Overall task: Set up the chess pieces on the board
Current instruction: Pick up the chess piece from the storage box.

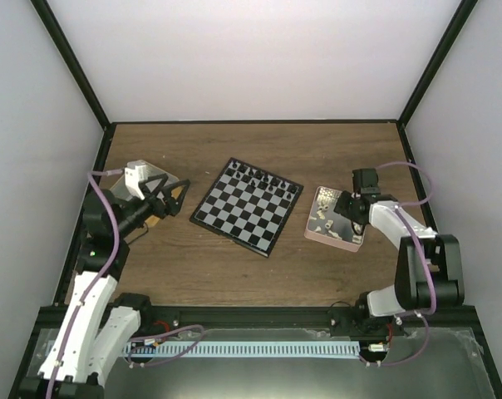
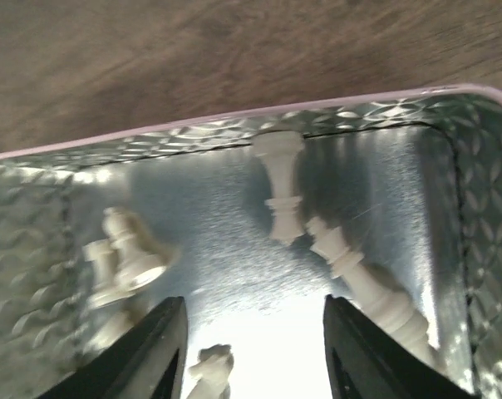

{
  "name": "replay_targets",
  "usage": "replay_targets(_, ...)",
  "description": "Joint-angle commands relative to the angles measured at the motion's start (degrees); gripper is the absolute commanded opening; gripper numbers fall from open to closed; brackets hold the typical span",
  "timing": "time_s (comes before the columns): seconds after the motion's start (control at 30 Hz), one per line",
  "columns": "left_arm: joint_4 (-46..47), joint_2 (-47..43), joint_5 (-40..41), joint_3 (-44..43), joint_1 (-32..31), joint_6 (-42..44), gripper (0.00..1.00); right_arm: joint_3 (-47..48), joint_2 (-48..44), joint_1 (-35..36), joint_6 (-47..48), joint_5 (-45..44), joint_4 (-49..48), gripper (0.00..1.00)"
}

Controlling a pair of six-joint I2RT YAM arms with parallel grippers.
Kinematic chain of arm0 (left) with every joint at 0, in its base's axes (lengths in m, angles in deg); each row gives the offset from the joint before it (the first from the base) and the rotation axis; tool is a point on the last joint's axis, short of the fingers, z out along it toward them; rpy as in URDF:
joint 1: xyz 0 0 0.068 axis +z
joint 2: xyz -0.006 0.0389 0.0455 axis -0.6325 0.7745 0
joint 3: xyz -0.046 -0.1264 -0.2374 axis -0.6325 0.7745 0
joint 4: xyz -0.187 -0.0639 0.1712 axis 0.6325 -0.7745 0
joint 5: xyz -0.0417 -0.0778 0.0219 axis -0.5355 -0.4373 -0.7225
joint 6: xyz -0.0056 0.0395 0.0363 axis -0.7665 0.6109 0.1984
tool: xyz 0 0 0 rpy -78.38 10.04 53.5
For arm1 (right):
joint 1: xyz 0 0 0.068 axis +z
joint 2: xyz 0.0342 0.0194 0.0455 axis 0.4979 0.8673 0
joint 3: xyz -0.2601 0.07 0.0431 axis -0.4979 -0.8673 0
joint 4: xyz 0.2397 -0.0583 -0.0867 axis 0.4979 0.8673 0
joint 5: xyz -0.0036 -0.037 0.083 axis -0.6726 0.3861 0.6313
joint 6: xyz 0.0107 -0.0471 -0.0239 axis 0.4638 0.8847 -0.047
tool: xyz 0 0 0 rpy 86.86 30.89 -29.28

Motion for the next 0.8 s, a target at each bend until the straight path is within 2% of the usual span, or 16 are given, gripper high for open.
replay_targets(0.0,6.6,4.2,0.1,0.4,-0.1,0.5,1.0,3.8,4.4,0.1,-1.2,-7.5,-1.5,0.44)
replay_targets(0.17,9.4,8.7,-0.4,0.1,-0.1,0.5,1.0,5.4,9.6,0.1,-0.8,-9.0,-4.3,0.35)
replay_targets(0.33,12.5,10.8,-1.7,0.2,-0.1,-0.5,1.0,7.6,13.4,0.1,1.0,-8.0,-5.6,0.31)
replay_targets(0.47,13.5,11.7,-1.6,0.0,-0.1,-1.2,1.0,7.3,14.5,0.1,1.2,-7.7,-5.7,0.26)
replay_targets(0.6,13.5,11.9,-1.1,0.0,-0.2,-1.6,1.0,6.8,14.6,0.1,1.9,-8.3,-5.4,0.26)
replay_targets(0.77,13.7,13.1,-0.5,0.3,-0.1,-3.1,1.0,7.1,15.1,0.1,2.8,-7.8,-4.7,0.16)
